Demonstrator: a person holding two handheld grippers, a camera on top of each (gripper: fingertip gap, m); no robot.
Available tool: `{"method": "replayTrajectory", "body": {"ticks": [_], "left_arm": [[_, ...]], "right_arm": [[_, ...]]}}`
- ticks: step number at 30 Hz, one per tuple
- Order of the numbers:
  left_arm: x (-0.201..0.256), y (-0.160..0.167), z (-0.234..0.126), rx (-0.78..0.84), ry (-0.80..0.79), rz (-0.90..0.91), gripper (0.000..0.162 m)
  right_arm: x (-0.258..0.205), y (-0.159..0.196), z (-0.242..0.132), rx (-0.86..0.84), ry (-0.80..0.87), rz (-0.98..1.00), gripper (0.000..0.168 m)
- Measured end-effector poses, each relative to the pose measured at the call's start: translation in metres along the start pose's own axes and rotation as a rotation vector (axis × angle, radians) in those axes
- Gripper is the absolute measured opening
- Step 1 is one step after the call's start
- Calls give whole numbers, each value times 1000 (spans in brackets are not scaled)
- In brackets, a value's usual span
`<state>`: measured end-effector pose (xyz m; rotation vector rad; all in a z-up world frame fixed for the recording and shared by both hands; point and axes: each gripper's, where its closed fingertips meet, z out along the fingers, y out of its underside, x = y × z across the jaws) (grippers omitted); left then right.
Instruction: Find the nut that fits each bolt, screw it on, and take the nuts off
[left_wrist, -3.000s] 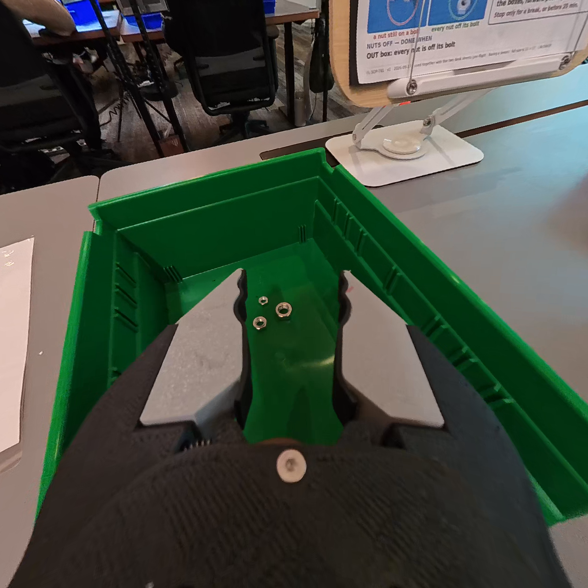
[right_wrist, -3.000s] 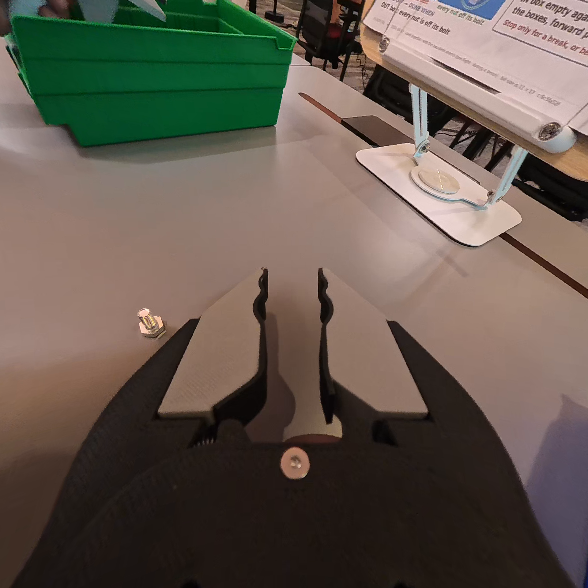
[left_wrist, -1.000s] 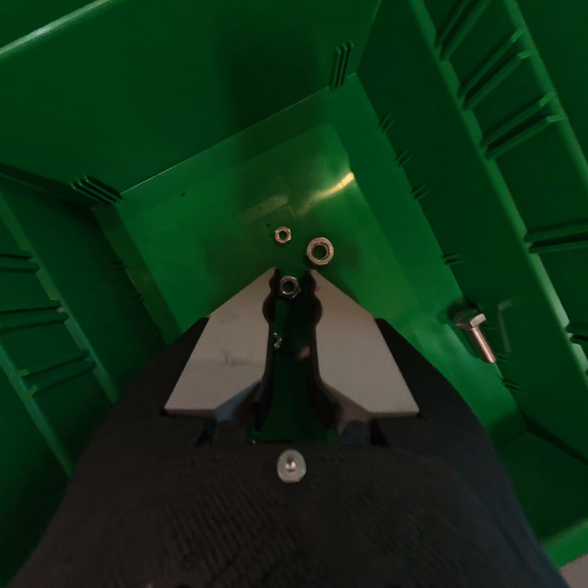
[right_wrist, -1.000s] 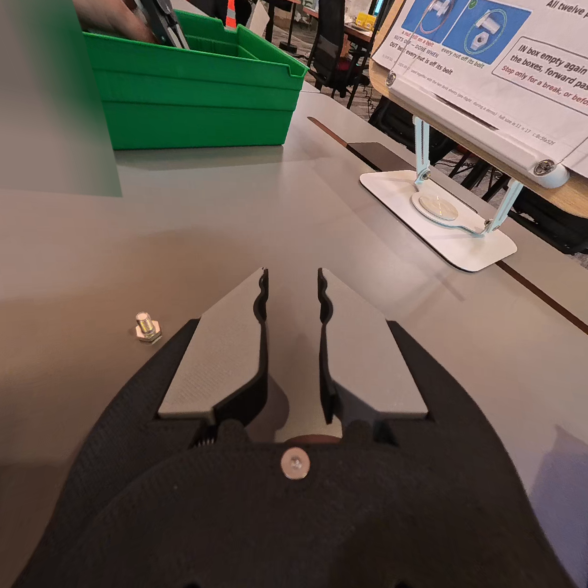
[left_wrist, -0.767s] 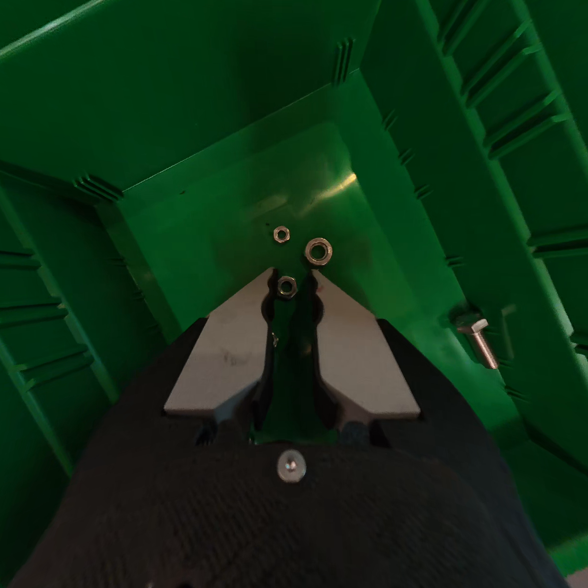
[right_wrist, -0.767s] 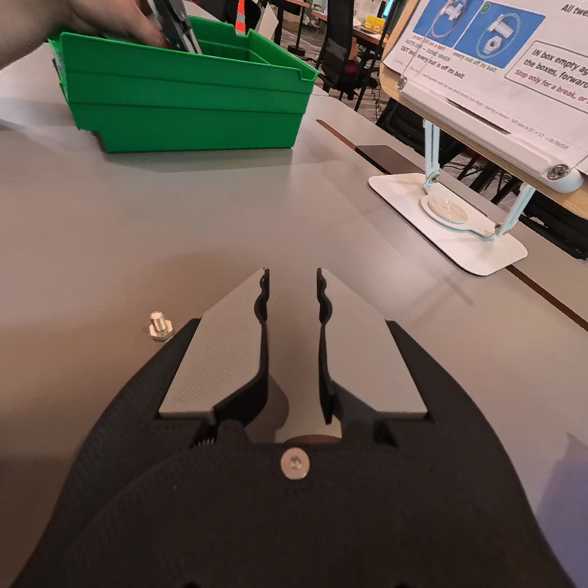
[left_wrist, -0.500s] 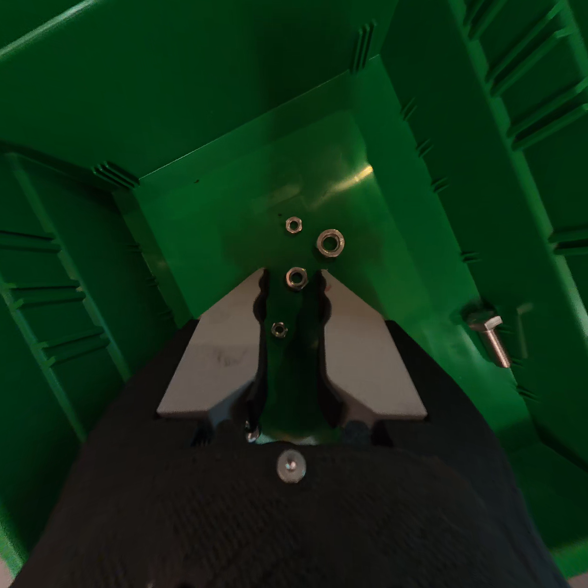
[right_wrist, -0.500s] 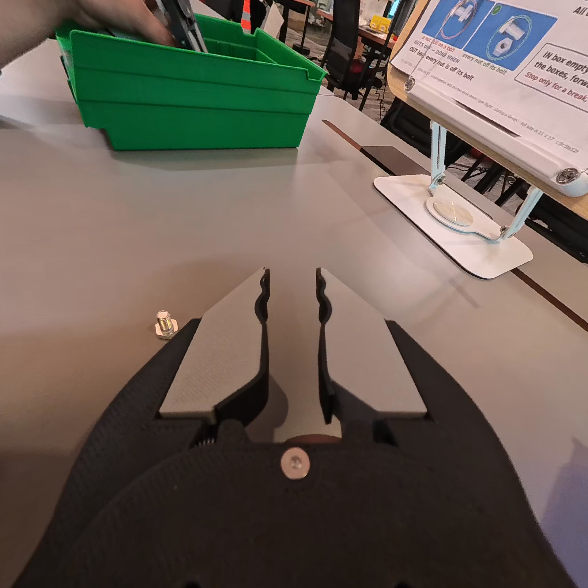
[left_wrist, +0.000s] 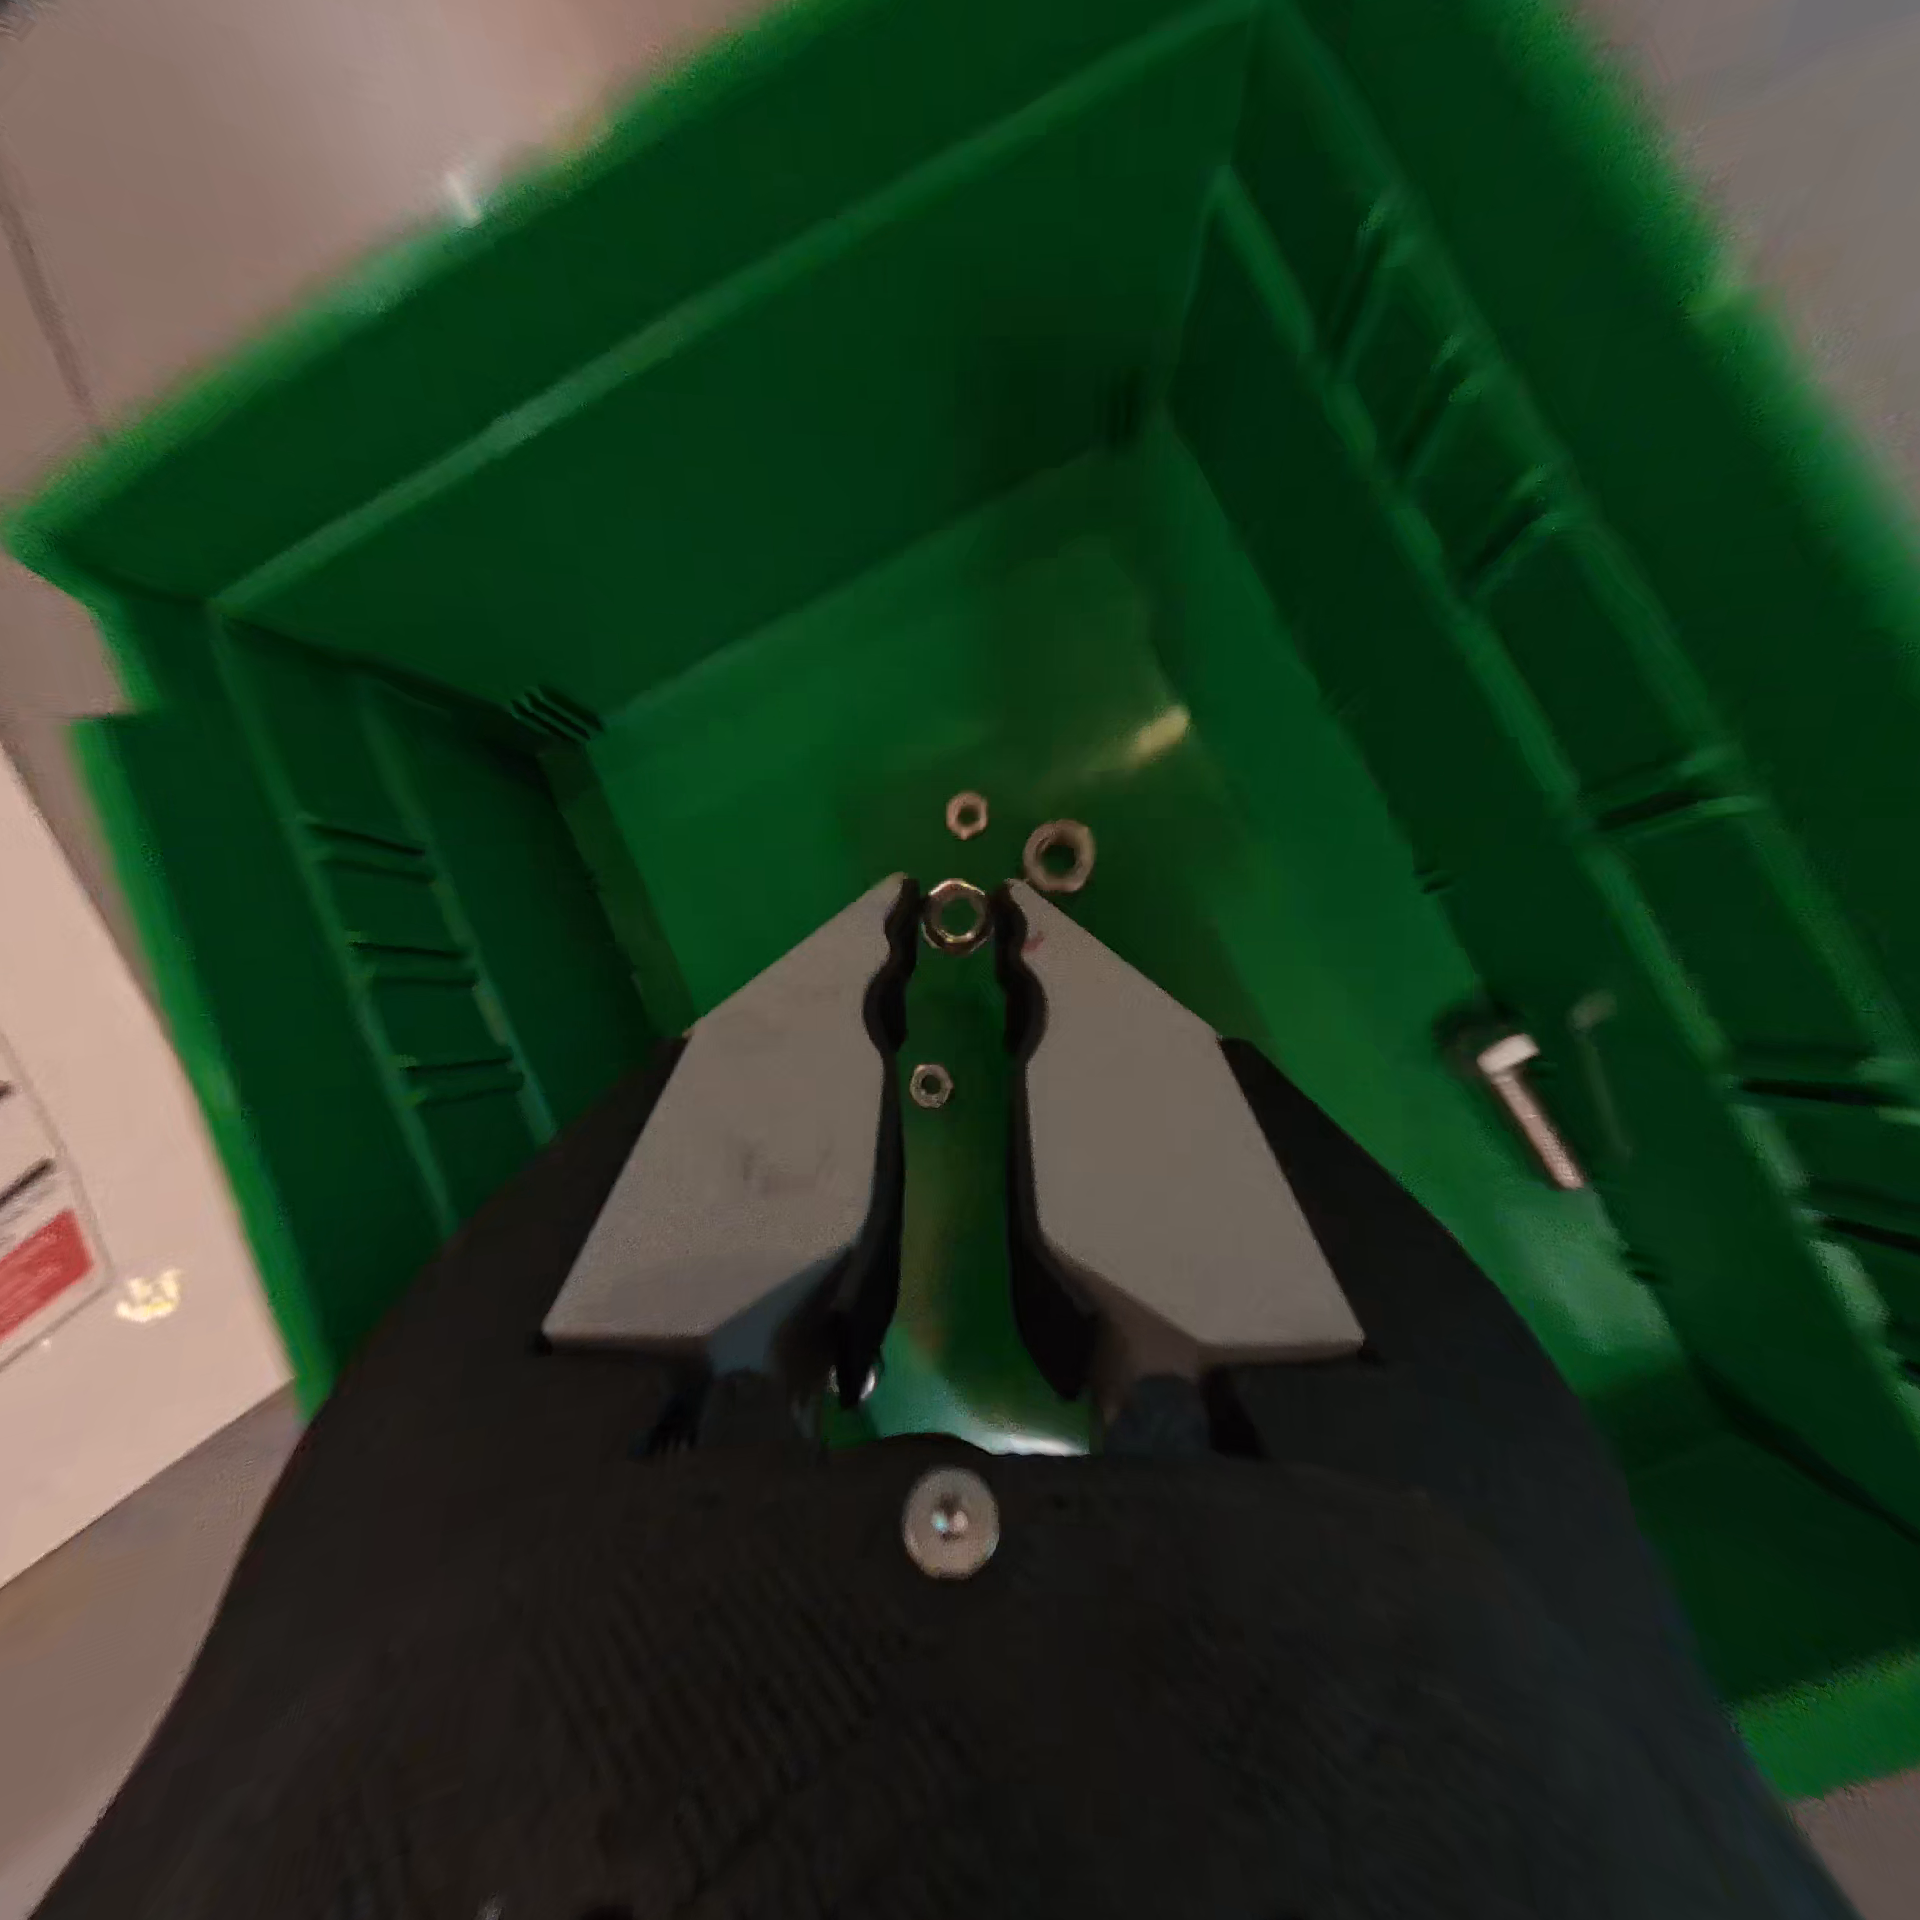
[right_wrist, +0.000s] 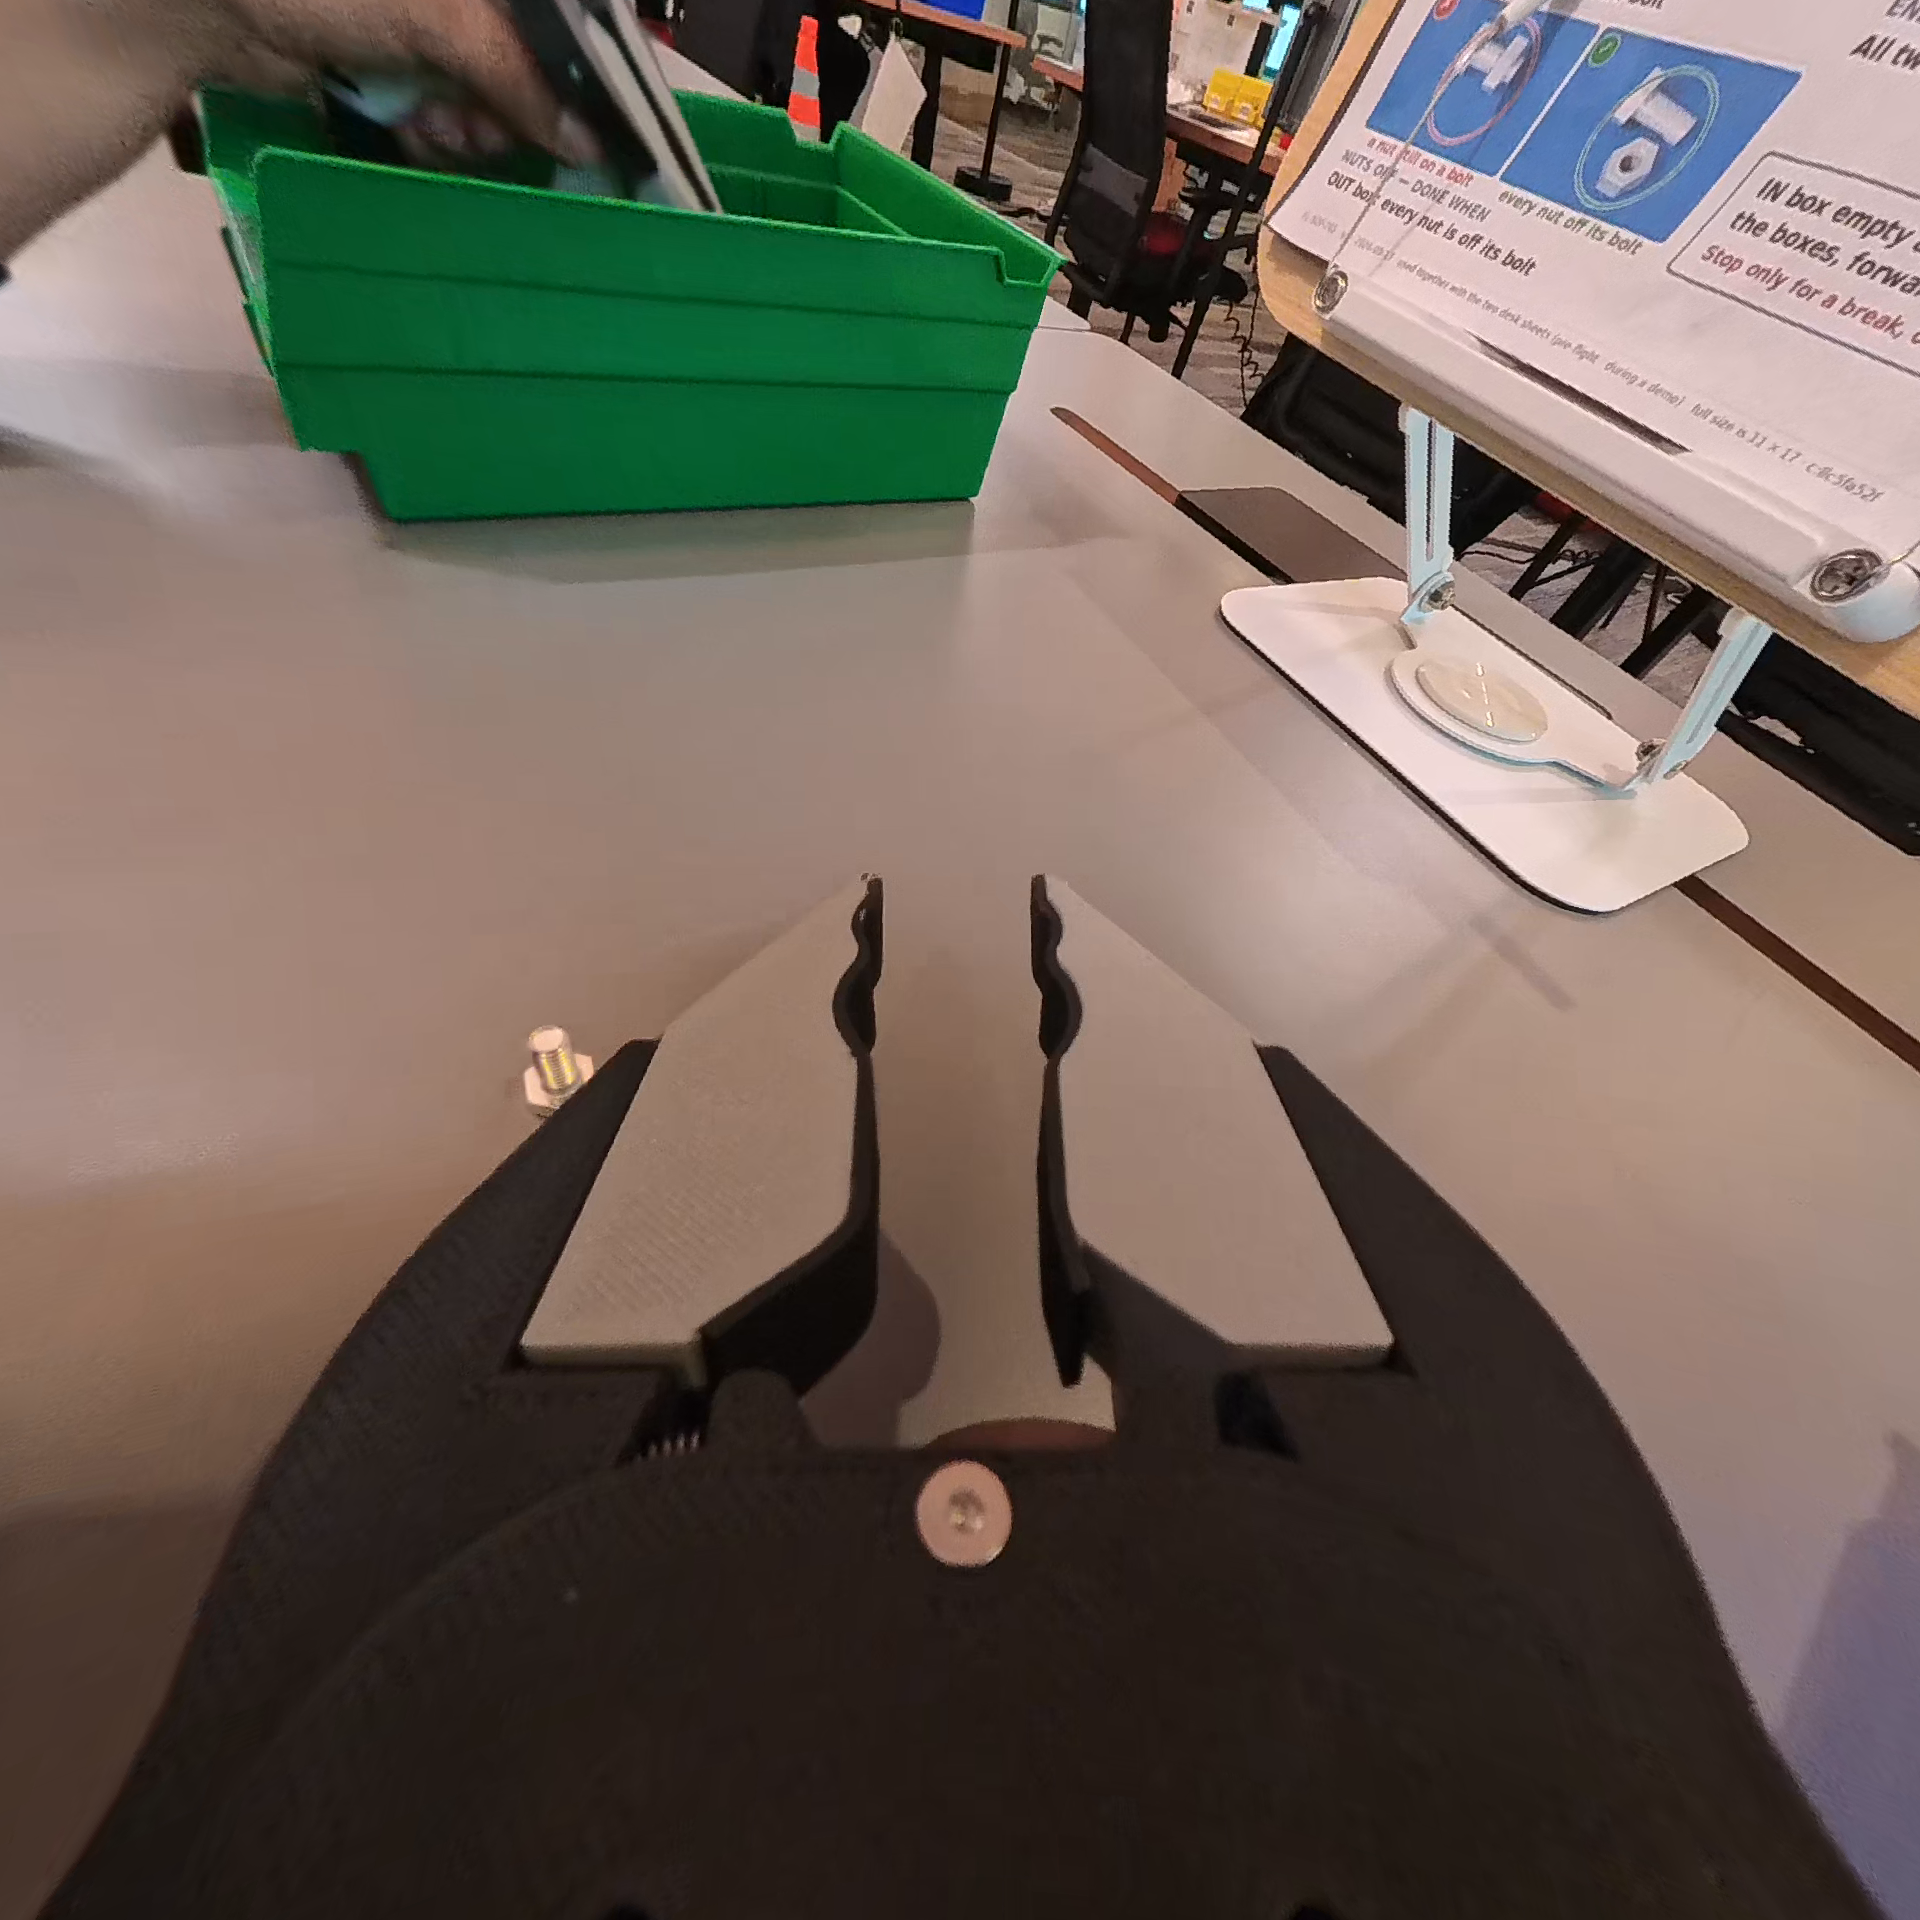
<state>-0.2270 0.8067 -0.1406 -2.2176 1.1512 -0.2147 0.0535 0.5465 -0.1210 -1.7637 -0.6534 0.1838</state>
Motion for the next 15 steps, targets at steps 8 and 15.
{"method": "replayTrajectory", "body": {"ticks": [8, 15], "left_arm": [[200, -81, -109, 514, 358, 340, 12], [358, -70, -36, 245, 479, 695, 12]], "right_arm": [[2, -17, -16, 47, -6, 37, 19], [34, -35, -49, 107, 158, 41, 16]]}}
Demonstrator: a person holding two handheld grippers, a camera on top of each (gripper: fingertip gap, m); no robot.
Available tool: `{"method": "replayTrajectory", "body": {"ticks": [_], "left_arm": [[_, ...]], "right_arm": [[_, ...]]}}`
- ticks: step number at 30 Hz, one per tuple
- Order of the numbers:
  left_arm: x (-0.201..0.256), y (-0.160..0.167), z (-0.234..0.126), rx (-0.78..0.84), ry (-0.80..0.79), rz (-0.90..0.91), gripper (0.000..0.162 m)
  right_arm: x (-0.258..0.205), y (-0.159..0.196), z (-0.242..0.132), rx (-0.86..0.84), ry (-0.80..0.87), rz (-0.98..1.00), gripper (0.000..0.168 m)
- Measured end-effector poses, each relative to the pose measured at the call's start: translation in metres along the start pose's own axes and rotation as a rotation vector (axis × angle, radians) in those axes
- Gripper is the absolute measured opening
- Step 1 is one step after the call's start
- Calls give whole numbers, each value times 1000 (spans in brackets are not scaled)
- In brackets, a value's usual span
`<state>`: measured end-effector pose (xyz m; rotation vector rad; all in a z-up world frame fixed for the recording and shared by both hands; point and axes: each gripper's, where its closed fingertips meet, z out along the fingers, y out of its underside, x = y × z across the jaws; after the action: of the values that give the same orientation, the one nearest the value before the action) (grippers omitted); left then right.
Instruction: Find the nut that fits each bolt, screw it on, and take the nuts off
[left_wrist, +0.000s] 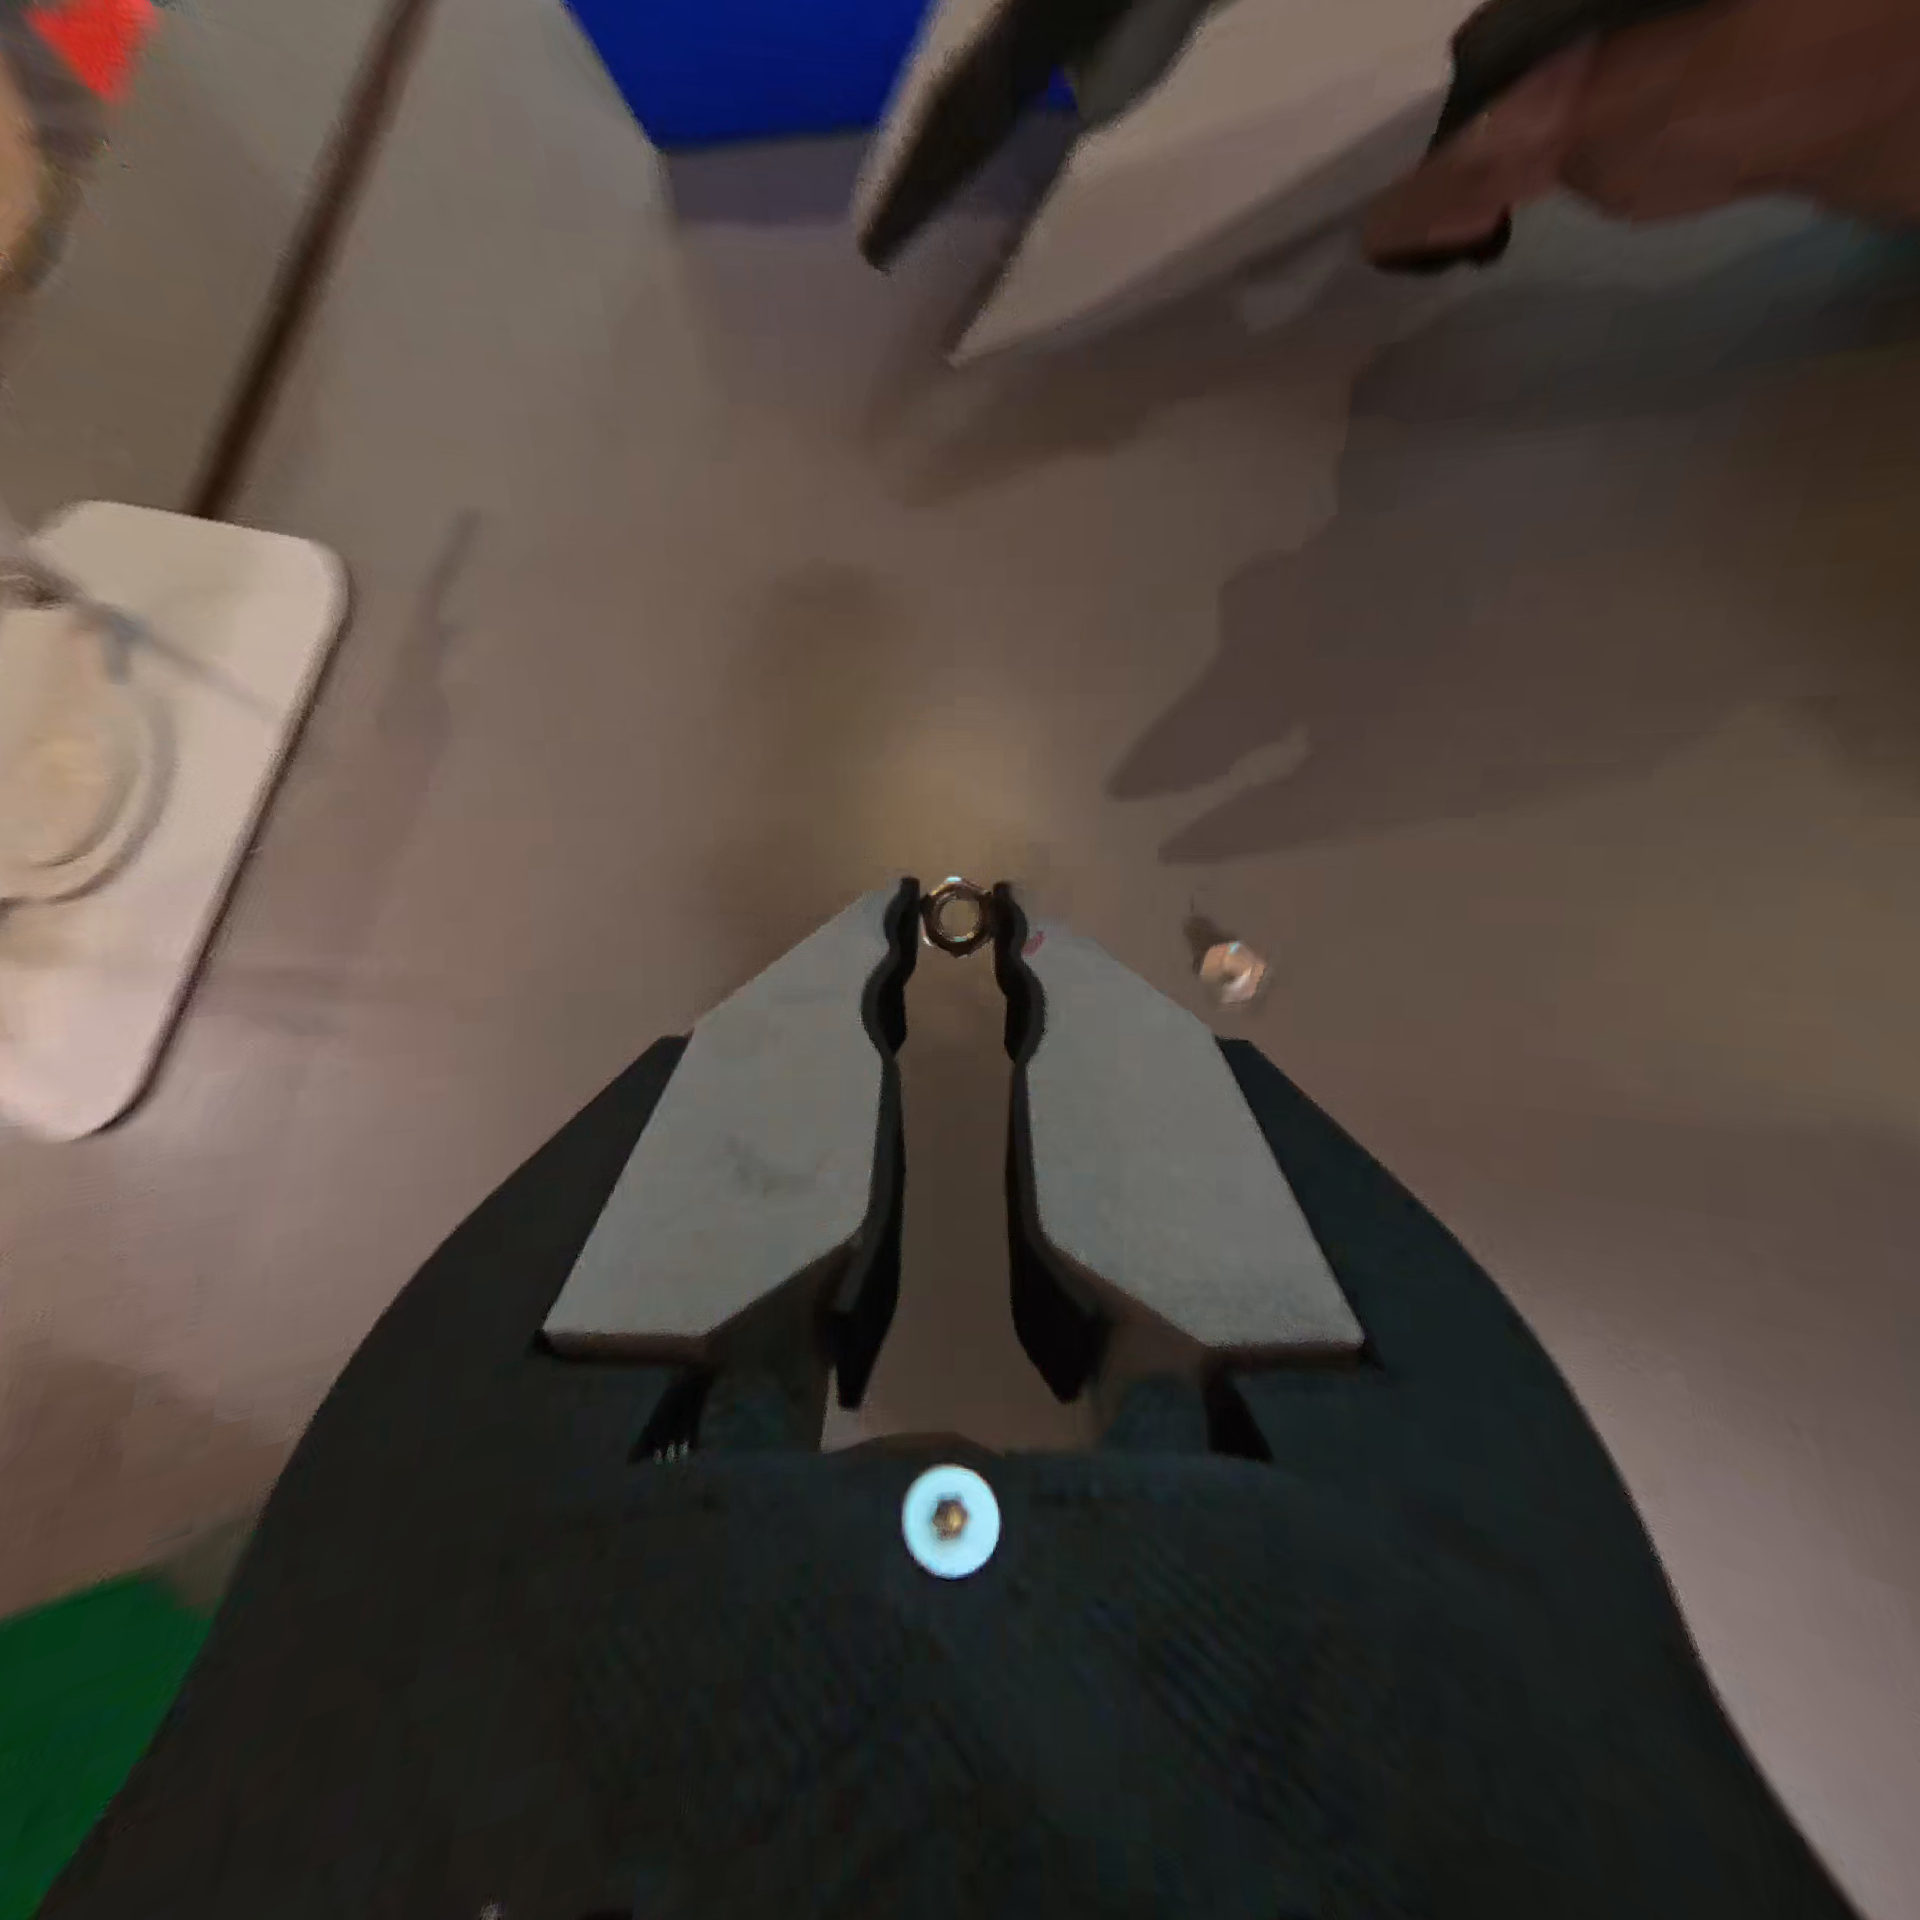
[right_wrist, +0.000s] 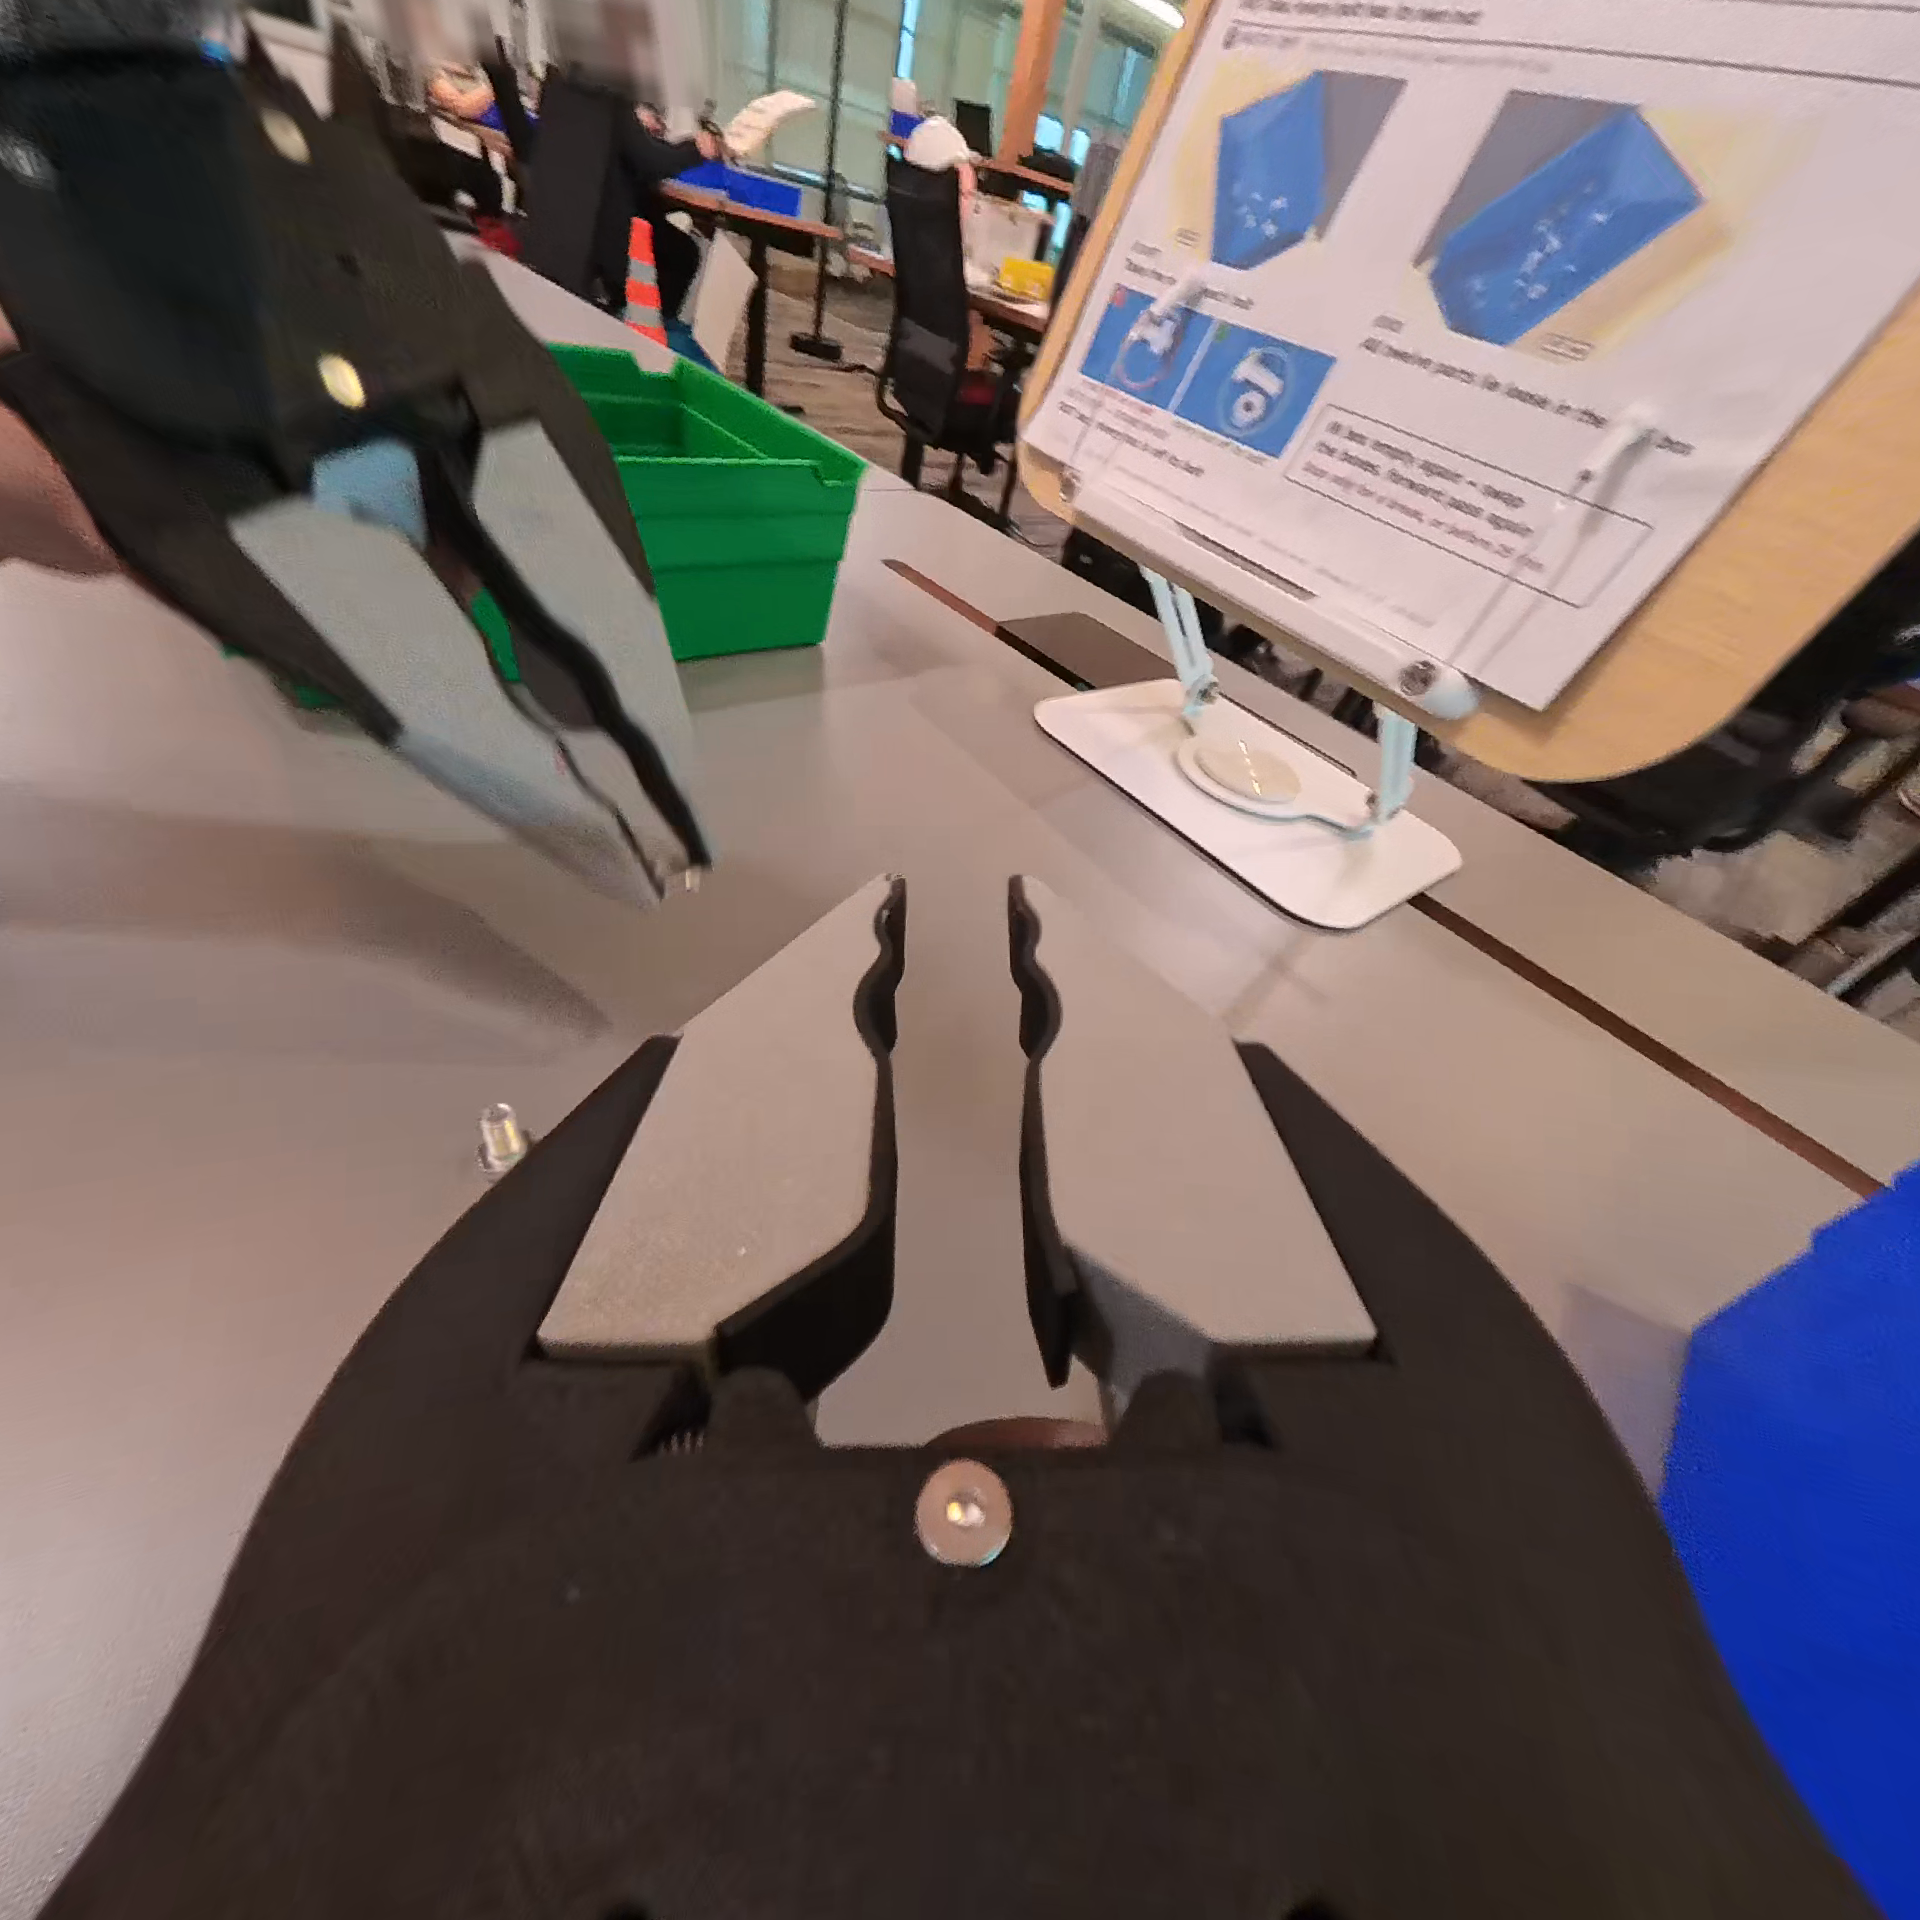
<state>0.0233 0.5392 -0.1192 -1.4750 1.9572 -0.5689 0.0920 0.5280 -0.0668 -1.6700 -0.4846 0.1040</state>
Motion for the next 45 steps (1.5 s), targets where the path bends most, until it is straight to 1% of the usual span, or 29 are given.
{"method": "replayTrajectory", "body": {"ticks": [2, 4, 6, 8, 10, 12, 14, 16, 18, 21, 24, 26, 28, 30, 32, 33, 34, 35, 37, 40, 42, 43, 45], "left_arm": [[13, 2, 30, -61, 112, -19, 12], [21, 1, 49, -76, 169, -42, 12], [35, -6, 58, -47, 234, -55, 12], [45, -8, 63, -50, 263, -66, 12], [49, -2, 69, -91, 272, -63, 12], [50, 1, 74, -94, 259, -64, 13], [52, -2, 72, -63, 274, -91, 27], [46, -2, 64, -40, 257, -102, 31], [32, 2, 51, -24, 205, -100, 31], [11, 19, 29, -3, 144, -113, 32], [-6, 34, 12, 84, 96, -154, 32], [-18, 43, 7, 138, 40, -209, 26], [-19, 55, 7, 99, 31, -236, 27], [-15, 61, 8, 81, 29, -206, 28], [-5, 62, 10, 69, 68, -187, 28], [3, 60, 11, 71, 102, -185, 28], [10, 58, 13, 77, 138, -183, 28], [17, 57, 15, 76, 163, -177, 28], [27, 55, 19, 68, 191, -150, 28], [44, 46, 22, 94, 249, -115, 29], [49, 46, 23, 83, 262, -112, 29], [48, 49, 25, 60, 252, -109, 29], [44, 54, 25, 41, 231, -98, 30]], "right_arm": [[8, 4, -3, -23, 34, 11, 17], [14, 7, -4, -44, 56, 5, 18], [18, 9, -5, -63, 75, 6, 18], [16, 14, -3, -92, 57, 26, 18], [14, 22, 0, -137, 45, 38, 18], [17, 26, 0, -160, 68, 23, 16], [17, 28, 0, -176, 68, 18, 17], [13, 28, 1, -173, 43, 24, 17], [2, 25, 2, -158, -16, 31, 18], [-40, 19, 4, -132, -252, 77, 17], [-87, 23, 4, -169, -475, 101, 22], [-110, 33, 2, -218, -568, 63, 24], [-119, 43, 5, -261, -579, 27, 24], [-125, 52, 7, -307, -598, 26, 24], [-129, 62, 10, -354, -602, 22, 24], [-128, 68, 13, -378, -584, 11, 20], [-127, 72, 14, -395, -575, 1, 10], [-127, 71, 14, -384, -575, 1, 0], [-123, 68, 13, -375, -575, 34, 0], [-109, 50, 14, -297, -550, 153, 0], [-100, 46, 13, -278, -543, 224, 0], [-97, 48, 13, -284, -541, 232, 0], [-103, 47, 6, -287, -599, 216, 3]]}}
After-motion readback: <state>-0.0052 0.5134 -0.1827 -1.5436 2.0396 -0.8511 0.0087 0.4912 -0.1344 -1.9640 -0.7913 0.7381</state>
